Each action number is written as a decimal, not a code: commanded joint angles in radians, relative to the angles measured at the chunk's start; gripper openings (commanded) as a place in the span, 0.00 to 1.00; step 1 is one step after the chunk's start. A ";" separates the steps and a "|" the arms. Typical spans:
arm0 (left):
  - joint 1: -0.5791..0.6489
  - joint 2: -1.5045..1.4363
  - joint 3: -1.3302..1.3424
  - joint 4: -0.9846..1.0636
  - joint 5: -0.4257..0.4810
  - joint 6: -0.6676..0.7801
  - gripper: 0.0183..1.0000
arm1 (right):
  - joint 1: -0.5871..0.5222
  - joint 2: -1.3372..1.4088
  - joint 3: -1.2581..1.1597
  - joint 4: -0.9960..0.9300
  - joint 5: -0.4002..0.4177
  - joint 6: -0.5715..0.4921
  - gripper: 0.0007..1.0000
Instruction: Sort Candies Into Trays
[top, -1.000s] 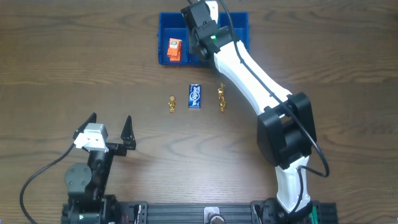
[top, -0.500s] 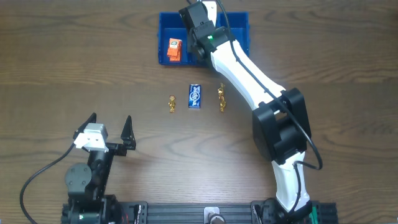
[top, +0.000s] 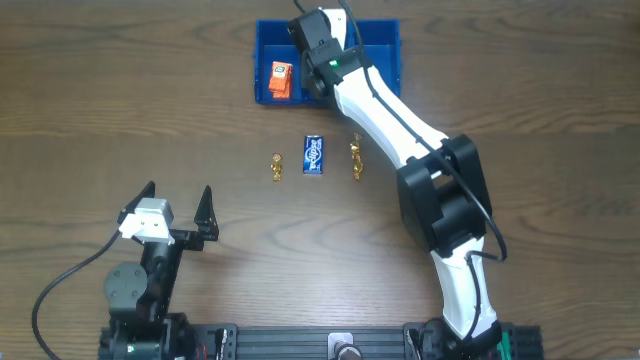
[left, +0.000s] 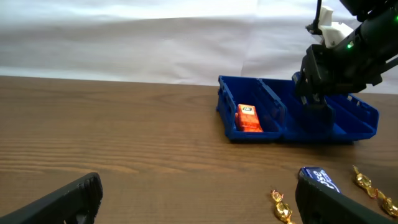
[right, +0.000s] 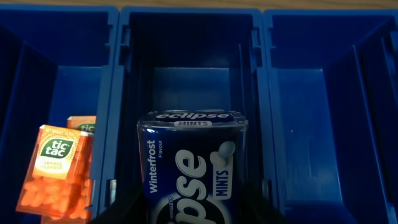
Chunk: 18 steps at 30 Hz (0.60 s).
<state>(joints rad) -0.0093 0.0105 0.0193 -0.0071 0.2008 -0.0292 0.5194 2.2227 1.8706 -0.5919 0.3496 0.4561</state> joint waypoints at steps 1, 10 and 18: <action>0.004 -0.006 -0.014 -0.048 0.029 -0.004 1.00 | 0.002 0.002 0.023 0.005 0.035 0.011 0.18; 0.004 -0.006 -0.014 -0.048 0.029 -0.004 1.00 | 0.002 0.002 0.023 0.012 0.034 0.011 0.96; 0.004 -0.006 -0.014 -0.048 0.029 -0.004 1.00 | 0.002 0.002 0.023 0.016 0.031 0.012 1.00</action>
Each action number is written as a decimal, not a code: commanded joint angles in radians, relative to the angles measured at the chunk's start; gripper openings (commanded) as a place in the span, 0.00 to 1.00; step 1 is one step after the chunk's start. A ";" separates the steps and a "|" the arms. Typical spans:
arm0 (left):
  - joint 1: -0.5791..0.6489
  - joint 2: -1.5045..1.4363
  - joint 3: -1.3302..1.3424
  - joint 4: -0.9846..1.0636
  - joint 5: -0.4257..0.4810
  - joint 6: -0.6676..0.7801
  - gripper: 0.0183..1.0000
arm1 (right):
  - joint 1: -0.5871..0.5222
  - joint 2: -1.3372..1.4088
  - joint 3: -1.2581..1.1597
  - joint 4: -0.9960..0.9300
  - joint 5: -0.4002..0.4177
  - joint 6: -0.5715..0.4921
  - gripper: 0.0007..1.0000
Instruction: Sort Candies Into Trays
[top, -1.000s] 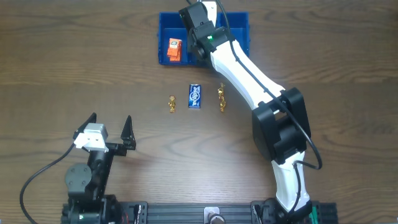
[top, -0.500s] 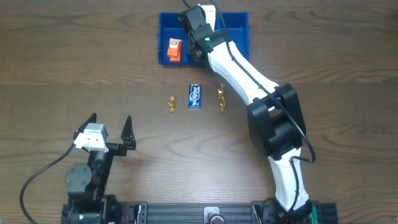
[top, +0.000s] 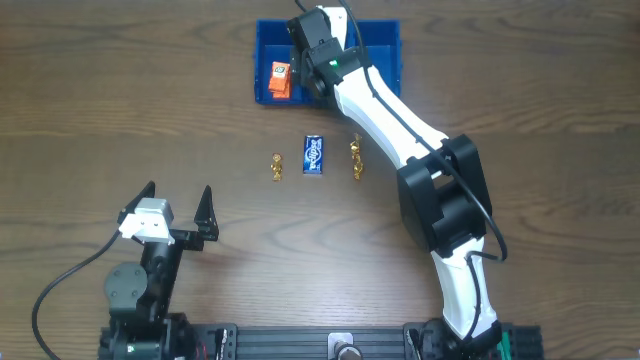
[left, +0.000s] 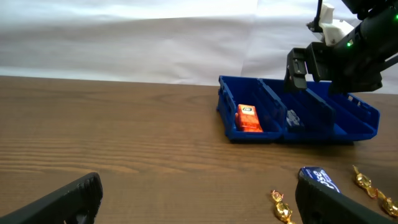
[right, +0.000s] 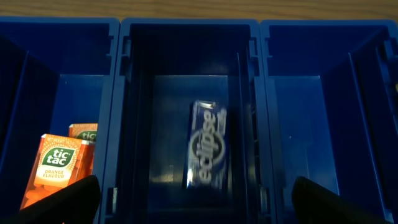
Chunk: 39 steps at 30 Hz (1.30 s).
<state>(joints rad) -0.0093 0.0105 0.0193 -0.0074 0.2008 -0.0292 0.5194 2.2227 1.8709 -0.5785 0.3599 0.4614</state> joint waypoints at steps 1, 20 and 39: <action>0.004 -0.006 -0.014 -0.048 0.029 -0.003 1.00 | 0.002 0.002 0.023 0.001 0.021 0.006 1.00; 0.004 -0.006 -0.014 -0.048 0.029 -0.004 1.00 | 0.102 -0.107 -0.012 -0.414 -0.156 0.218 1.00; 0.004 -0.006 -0.014 -0.048 0.029 -0.004 1.00 | 0.167 -0.052 -0.203 -0.314 -0.198 0.324 1.00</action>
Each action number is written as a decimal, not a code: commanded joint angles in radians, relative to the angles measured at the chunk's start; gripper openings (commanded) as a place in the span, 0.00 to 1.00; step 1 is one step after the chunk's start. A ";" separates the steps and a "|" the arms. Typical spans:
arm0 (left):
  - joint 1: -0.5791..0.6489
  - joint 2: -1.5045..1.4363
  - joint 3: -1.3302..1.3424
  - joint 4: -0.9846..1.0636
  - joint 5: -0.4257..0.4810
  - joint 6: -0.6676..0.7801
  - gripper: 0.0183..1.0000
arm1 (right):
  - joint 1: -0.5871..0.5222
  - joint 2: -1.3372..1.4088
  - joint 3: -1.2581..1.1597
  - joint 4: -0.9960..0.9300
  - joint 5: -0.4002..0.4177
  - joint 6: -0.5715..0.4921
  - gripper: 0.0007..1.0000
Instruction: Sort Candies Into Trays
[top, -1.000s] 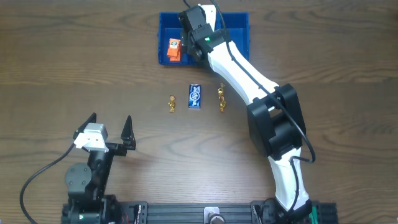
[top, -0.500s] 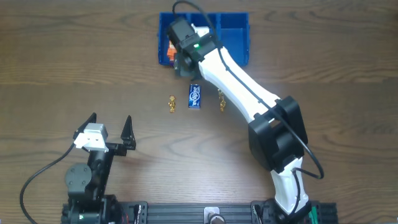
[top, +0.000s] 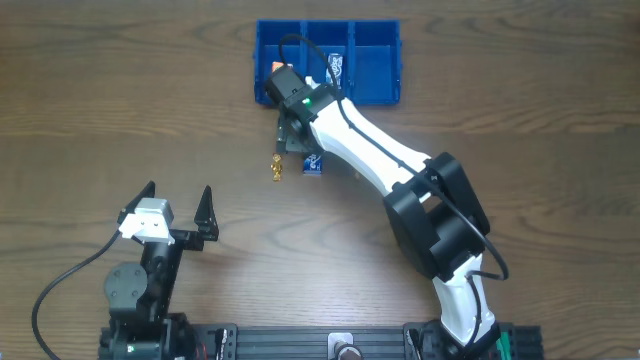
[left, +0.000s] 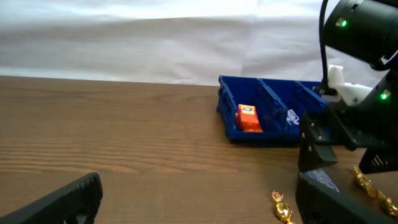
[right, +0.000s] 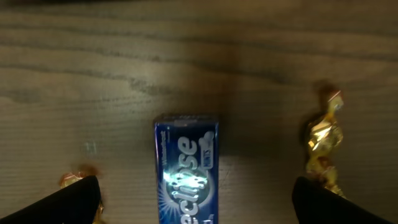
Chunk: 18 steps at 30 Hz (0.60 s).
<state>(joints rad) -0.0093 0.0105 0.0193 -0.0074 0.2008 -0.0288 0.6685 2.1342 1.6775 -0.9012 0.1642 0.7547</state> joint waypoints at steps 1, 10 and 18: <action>0.004 -0.006 -0.014 -0.048 0.029 -0.004 1.00 | 0.019 0.042 -0.010 0.010 -0.003 0.031 1.00; 0.004 -0.006 -0.014 -0.048 0.029 -0.004 1.00 | 0.018 0.091 -0.010 0.022 -0.006 0.035 0.90; 0.004 -0.006 -0.014 -0.048 0.029 -0.004 1.00 | 0.016 0.092 -0.010 0.034 -0.006 0.034 0.48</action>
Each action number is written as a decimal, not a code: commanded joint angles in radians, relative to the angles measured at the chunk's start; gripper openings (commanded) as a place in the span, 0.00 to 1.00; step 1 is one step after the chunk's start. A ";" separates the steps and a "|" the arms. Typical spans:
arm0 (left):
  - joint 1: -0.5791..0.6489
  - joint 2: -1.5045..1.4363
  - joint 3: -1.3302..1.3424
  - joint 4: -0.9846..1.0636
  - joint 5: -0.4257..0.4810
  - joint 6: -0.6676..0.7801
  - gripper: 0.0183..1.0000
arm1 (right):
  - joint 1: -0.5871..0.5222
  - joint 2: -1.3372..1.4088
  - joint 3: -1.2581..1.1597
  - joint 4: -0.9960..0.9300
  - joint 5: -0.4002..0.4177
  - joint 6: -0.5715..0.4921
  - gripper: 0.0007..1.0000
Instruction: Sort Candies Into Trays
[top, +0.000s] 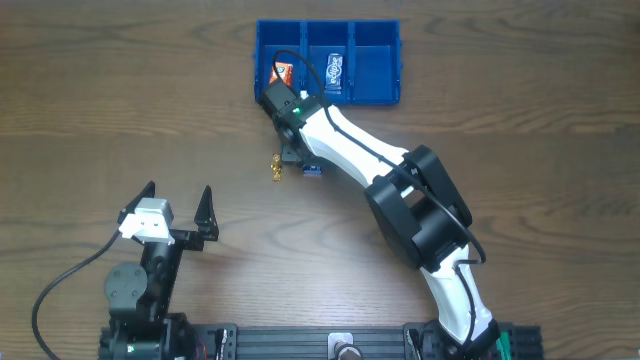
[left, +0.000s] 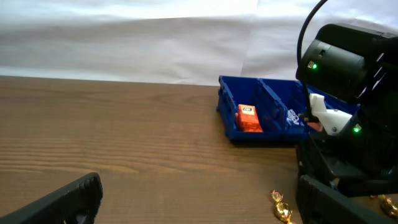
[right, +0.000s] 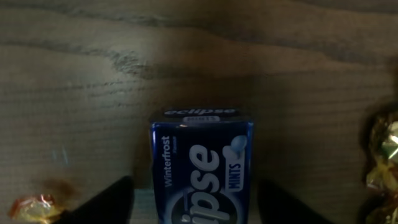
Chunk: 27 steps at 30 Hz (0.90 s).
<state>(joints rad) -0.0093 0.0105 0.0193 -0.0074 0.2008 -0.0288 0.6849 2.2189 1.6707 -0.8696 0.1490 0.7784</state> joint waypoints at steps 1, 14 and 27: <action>0.004 -0.006 -0.014 -0.048 0.029 -0.004 1.00 | -0.001 0.007 -0.003 0.002 0.006 0.010 0.43; 0.004 -0.006 -0.014 -0.048 0.029 -0.004 1.00 | -0.002 -0.002 -0.001 0.008 0.016 0.009 0.18; 0.004 -0.006 -0.014 -0.048 0.029 -0.004 1.00 | -0.008 -0.220 0.257 -0.077 0.345 -0.163 0.15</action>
<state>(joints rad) -0.0090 0.0105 0.0193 -0.0074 0.2008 -0.0292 0.6849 2.0830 1.7798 -0.9436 0.3103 0.7227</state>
